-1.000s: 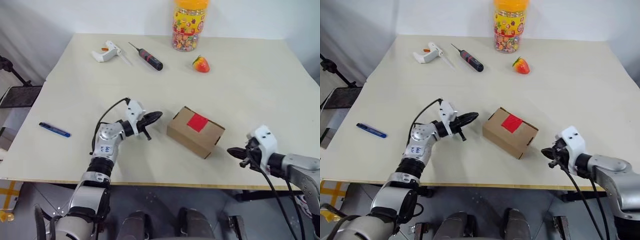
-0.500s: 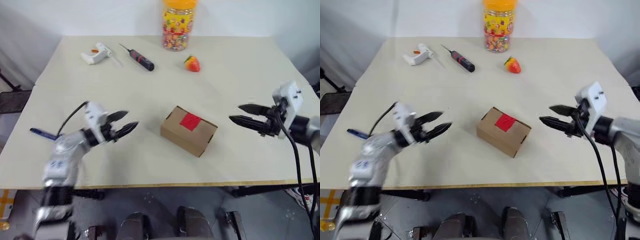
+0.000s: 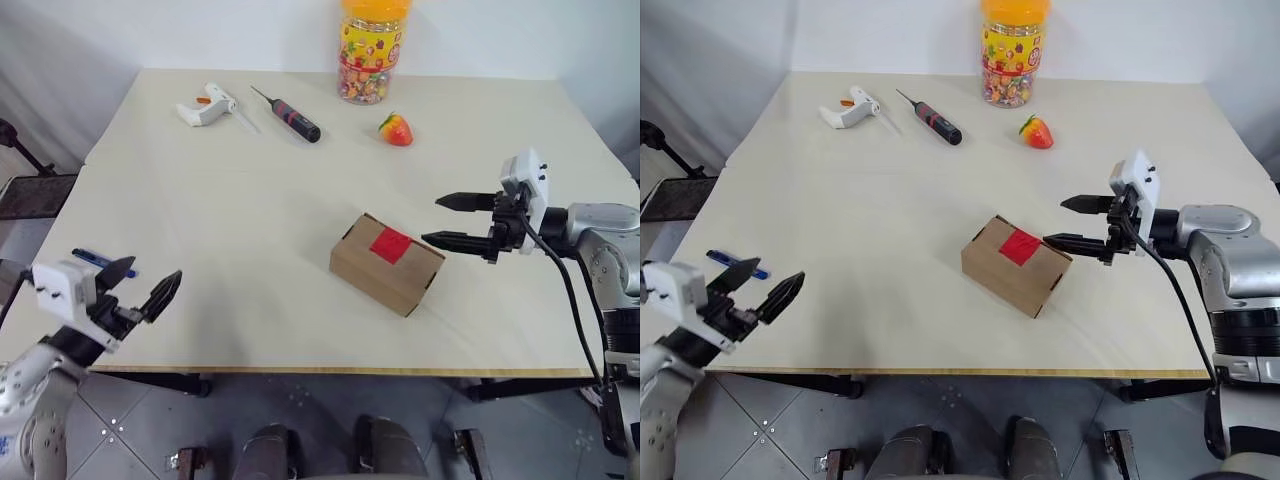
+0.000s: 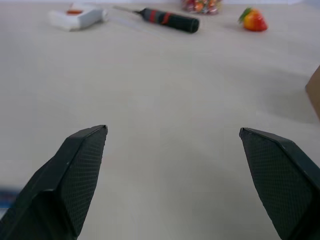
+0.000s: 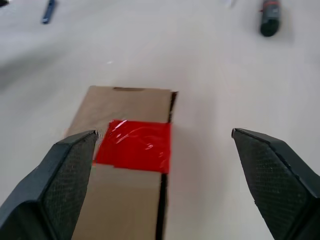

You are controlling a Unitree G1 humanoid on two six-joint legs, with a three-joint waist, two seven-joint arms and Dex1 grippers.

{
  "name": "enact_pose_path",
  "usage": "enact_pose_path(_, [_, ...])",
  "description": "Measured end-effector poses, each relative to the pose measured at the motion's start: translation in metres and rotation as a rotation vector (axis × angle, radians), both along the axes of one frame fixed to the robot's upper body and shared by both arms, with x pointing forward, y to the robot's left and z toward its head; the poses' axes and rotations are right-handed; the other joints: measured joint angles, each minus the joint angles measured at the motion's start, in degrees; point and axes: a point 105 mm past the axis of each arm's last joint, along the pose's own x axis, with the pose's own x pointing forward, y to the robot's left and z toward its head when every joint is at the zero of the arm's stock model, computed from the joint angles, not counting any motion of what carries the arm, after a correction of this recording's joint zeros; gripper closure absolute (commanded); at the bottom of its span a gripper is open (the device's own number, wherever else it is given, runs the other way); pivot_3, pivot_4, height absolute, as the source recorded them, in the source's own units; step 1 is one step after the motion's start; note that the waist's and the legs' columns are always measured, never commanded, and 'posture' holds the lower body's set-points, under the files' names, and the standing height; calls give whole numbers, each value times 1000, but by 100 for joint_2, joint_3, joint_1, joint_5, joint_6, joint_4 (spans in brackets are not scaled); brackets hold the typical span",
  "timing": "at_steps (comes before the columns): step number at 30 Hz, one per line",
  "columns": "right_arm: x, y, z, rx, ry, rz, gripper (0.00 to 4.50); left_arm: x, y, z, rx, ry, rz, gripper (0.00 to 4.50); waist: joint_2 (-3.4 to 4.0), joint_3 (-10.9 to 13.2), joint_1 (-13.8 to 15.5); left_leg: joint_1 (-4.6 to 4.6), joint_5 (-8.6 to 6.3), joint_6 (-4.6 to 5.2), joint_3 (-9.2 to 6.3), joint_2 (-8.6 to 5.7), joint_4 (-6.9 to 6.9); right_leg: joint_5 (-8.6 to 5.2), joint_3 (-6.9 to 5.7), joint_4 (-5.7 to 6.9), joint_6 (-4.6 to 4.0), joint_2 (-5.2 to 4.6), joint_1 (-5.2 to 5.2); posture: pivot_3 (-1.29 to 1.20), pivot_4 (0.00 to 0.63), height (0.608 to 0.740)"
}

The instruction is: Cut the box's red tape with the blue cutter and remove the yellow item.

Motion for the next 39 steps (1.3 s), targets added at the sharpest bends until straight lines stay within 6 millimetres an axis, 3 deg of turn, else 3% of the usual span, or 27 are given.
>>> enact_pose_path(5, [14, -7, 7, -25, -28, 7, 16, -16, 17, 1, 21, -15, 185, 0, 1, 0, -25, 14, 1, 0, 6, 3, 3, 0, 7, 0, -1, 0, 7, 0, 150, 740])
enact_pose_path(10, [19, -6, 10, -23, -40, 29, 16, -8, 37, -1, 2, -41, 517, 0, 1, -1, 13, 10, 1, 1, -1, -3, 3, 1, 4, 2, -1, -4, 10, 0, 150, 740])
enact_pose_path(16, [19, -14, 3, -31, -19, 40, 16, 6, 41, -12, -130, 17, 804, 0, -1, -1, 42, 8, 2, 4, -1, -5, 5, 3, 2, 1, 3, -5, 12, 0, 150, 740])
enact_pose_path(19, [18, -13, 3, -34, -22, 47, 16, 10, 29, -8, -158, 30, 818, 0, -2, -1, 44, 8, 2, 4, -1, -3, 4, 3, 3, 1, 3, -4, 11, 0, 150, 740])
enact_pose_path(24, [19, -13, 3, -38, -23, 46, 16, 21, 31, 0, -222, 50, 890, 0, -2, -1, 55, 9, 4, 3, -1, -1, 9, 3, 2, 3, 2, -1, 13, 0, 150, 740])
enact_pose_path(39, [18, -2, 2, -22, -23, 59, 16, 84, 17, -26, -331, 307, 939, 0, -7, 2, 141, 1, 4, 3, -7, -5, 7, 3, -8, 1, 3, 0, 10, 0, 150, 740])
